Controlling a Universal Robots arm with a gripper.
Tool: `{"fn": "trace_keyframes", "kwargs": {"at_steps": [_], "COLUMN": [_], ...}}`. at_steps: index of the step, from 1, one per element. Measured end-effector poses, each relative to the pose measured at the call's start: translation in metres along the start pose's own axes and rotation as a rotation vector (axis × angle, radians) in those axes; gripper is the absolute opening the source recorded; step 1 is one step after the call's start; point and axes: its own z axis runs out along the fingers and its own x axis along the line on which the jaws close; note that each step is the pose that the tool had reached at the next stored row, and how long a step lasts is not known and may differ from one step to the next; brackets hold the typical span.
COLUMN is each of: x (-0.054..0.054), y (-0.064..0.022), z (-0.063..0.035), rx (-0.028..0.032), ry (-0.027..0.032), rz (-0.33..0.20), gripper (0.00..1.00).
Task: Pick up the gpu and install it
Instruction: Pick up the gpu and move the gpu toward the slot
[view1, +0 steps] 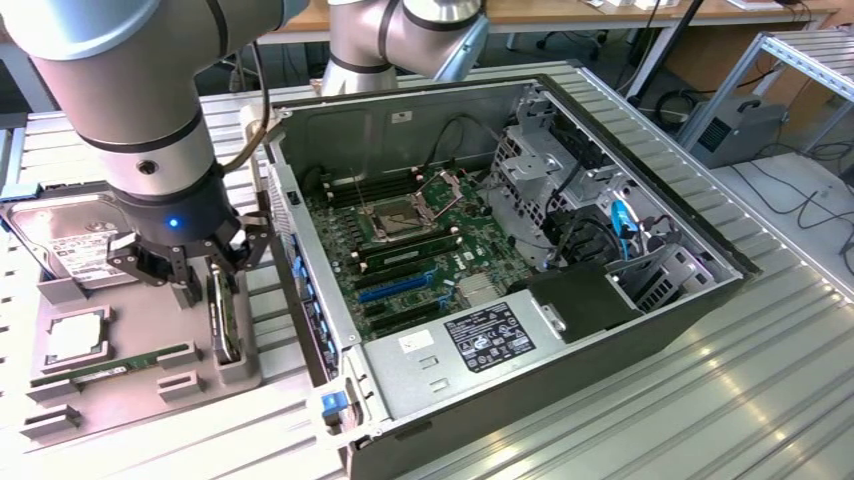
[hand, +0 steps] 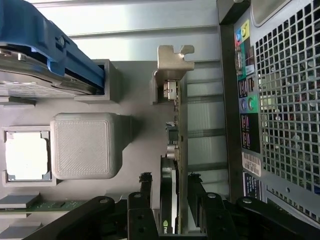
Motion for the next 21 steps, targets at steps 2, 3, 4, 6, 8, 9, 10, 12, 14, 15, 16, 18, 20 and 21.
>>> {"fn": "trace_keyframes", "kwargs": {"at_steps": [2, 3, 4, 6, 8, 9, 10, 12, 14, 15, 16, 18, 20, 21], "x": [0.0001, 0.0001, 0.0001, 0.0001, 0.0002, 0.0002, 0.0003, 0.0002, 0.0002, 0.0002, 0.0002, 0.0002, 0.0002, 0.0002], "y": [0.0000, 0.0000, -0.0001, -0.0001, -0.0001, -0.0001, 0.0000, 0.0001, 0.0001, 0.0002, 0.0002, 0.0002, 0.0002, 0.0002], "z": [0.0023, 0.0029, 0.0036, 0.0050, 0.0063, 0.0064, 0.0064, 0.0065, 0.0066, 0.0066, 0.0066, 0.0066, 0.0066, 0.0066], "rx": [0.0000, 0.0000, 0.0001, 0.0000, 0.0000, -0.0004, -0.0023, -0.0070, -0.0104, -0.0123, -0.0139, -0.0165, -0.0186, -0.0196], "ry": [0.0000, 0.0000, 0.0000, 0.0000, 0.0000, 0.0001, 0.0005, 0.0005, 0.0008, 0.0010, 0.0010, 0.0012, 0.0014, 0.0015], "rz": [0.000, 0.000, 0.000, 0.000, 0.000, 0.000, 0.000, 0.000, 0.000, 0.000, 0.000, 0.001, 0.001, 0.001], "gripper": [0.42, 0.42, 0.42, 0.42, 0.42, 0.42, 0.42, 0.40, 0.34, 0.34, 0.28, 0.27, 0.27, 0.27]}}
